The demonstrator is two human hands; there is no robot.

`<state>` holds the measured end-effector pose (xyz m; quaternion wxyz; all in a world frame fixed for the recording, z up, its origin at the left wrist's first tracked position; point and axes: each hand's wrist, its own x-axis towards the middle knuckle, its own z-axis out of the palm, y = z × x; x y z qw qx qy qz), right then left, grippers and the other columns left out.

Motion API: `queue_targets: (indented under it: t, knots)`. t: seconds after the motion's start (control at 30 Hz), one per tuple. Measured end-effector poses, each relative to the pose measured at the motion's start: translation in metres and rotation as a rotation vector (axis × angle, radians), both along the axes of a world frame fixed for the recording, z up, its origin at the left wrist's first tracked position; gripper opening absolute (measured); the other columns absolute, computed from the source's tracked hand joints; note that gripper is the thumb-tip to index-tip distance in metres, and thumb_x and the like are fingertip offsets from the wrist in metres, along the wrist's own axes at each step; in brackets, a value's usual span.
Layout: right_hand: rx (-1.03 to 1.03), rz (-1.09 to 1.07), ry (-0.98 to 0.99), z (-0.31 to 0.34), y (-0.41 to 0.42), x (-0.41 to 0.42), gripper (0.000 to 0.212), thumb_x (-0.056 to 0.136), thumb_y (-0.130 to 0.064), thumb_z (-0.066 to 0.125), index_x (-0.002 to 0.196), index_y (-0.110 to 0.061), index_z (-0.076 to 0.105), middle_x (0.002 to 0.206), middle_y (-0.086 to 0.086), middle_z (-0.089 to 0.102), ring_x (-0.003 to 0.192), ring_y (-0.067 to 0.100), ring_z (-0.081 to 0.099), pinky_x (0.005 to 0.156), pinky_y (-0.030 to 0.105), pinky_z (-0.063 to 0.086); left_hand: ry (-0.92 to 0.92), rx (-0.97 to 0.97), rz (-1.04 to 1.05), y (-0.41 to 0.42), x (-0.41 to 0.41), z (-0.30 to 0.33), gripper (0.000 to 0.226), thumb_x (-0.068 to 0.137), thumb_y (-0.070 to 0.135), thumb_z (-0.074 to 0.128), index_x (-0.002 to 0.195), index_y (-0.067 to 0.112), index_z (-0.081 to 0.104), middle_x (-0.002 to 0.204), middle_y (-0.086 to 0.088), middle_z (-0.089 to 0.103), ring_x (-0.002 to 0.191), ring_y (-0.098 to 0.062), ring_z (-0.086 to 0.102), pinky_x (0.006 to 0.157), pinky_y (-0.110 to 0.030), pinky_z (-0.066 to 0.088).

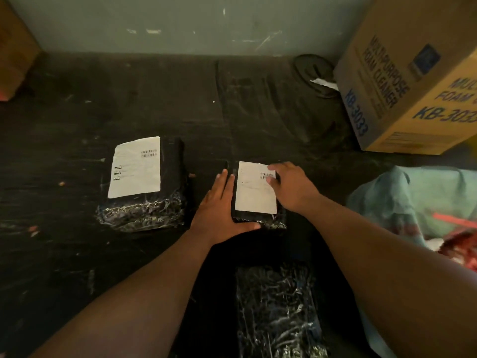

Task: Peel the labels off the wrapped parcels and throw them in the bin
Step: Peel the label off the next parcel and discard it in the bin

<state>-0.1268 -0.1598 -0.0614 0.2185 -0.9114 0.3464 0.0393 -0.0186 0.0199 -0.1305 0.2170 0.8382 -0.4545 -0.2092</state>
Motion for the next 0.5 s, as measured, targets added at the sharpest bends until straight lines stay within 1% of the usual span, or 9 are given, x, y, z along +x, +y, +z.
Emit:
queue_targets:
  t: [0.07,0.13,0.23,0.33,0.4,0.5]
  knots:
    - [-0.018,0.017,0.017,-0.001,-0.008,0.013,0.042,0.101,-0.031,0.046,0.142,-0.024,0.044,0.145,0.006,0.043,0.134,0.026,0.036,0.111,0.040,0.035,0.068,-0.009,0.016,0.000,-0.003,-0.007,0.139,0.068,0.081,0.071,0.163,0.018,-0.010,0.166,0.011,-0.030,0.153,-0.008,-0.022,0.127,-0.050,0.013]
    - [-0.044,0.045,0.045,-0.006,-0.015,0.026,0.042,0.101,-0.030,0.044,0.142,-0.023,0.044,0.144,0.007,0.045,0.133,0.027,0.037,0.110,0.040,0.035,0.127,-0.036,0.060,0.000,-0.012,-0.011,0.138,0.071,0.077,0.073,0.163,0.019,-0.012,0.163,0.016,-0.034,0.153,-0.006,-0.021,0.127,-0.046,0.014]
    - [-0.115,0.139,0.112,-0.014,-0.024,0.044,0.041,0.102,-0.027,0.041,0.142,-0.021,0.044,0.142,0.008,0.048,0.130,0.026,0.042,0.109,0.037,0.032,0.166,-0.042,0.124,-0.002,-0.023,-0.011,0.139,0.069,0.077,0.074,0.162,0.021,-0.013,0.160,0.020,-0.037,0.154,-0.005,-0.019,0.127,-0.043,0.017]
    - [-0.139,0.251,0.197,-0.016,-0.027,0.058,0.043,0.103,-0.022,0.039,0.145,-0.015,0.040,0.142,0.010,0.048,0.130,0.024,0.043,0.113,0.037,0.023,0.113,-0.028,0.135,-0.005,-0.021,-0.007,0.141,0.065,0.083,0.072,0.163,0.018,-0.006,0.166,0.014,-0.028,0.153,-0.006,-0.022,0.128,-0.045,0.011]
    - [-0.128,0.258,0.271,-0.015,-0.029,0.065,0.044,0.103,-0.022,0.037,0.146,-0.013,0.039,0.143,0.010,0.047,0.131,0.024,0.041,0.114,0.037,0.020,0.091,-0.044,0.125,-0.007,-0.016,-0.004,0.143,0.063,0.083,0.073,0.163,0.017,-0.005,0.167,0.012,-0.026,0.152,-0.006,-0.023,0.128,-0.044,0.008]
    - [-0.182,0.262,0.324,-0.017,-0.032,0.072,0.037,0.102,-0.026,0.039,0.135,-0.013,0.052,0.134,0.006,0.055,0.125,0.024,0.044,0.111,0.040,0.023,0.099,-0.057,0.091,-0.009,-0.012,-0.006,0.147,0.064,0.081,0.074,0.161,0.015,-0.014,0.164,0.010,-0.034,0.152,-0.007,-0.026,0.128,-0.043,0.005]
